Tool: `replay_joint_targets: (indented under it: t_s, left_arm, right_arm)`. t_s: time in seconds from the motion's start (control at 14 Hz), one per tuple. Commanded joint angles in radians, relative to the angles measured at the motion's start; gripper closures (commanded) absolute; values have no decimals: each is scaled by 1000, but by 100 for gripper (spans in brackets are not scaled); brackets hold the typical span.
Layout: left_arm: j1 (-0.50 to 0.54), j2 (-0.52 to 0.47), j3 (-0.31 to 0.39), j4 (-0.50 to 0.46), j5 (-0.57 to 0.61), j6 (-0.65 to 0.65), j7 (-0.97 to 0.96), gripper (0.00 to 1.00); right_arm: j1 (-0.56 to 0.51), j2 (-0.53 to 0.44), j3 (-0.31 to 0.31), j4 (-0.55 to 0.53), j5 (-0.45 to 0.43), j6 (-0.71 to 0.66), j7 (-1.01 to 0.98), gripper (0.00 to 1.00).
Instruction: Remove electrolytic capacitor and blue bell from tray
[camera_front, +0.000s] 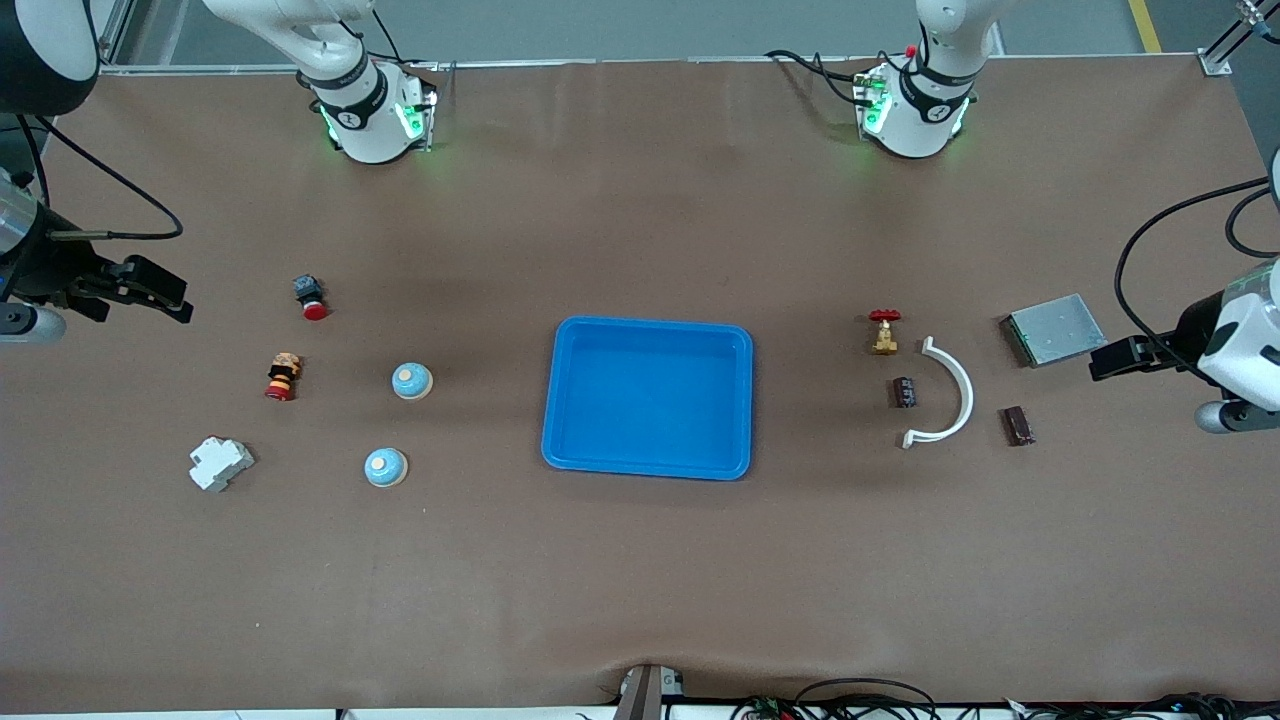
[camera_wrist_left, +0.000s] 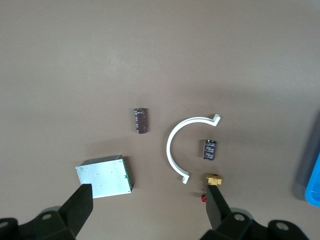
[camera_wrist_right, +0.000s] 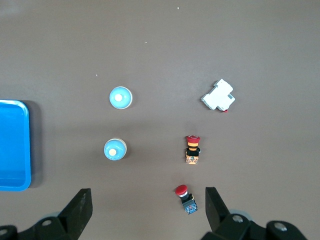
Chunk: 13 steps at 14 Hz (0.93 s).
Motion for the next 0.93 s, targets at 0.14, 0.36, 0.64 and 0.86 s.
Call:
replay_joint_targets:
  t_s: [0.14, 0.36, 0.64, 0.86]
  left_arm:
    - [-141, -32, 183, 11, -71, -30, 16, 0]
    - [-263, -46, 307, 11, -86, -30, 18, 0]
    - [-479, -66, 552, 10, -140, -30, 43, 0]
    - [-561, -67, 641, 10, -161, -30, 47, 0]
  right_arm:
    - [-20, -28, 16, -18, 6, 11, 8, 0]
    - [-21, -35, 16, -20, 6, 7, 8, 0]
    - [-23, -31, 14, -17, 6, 19, 11, 0]
    - [-23, -28, 13, -25, 8, 36, 11, 0]
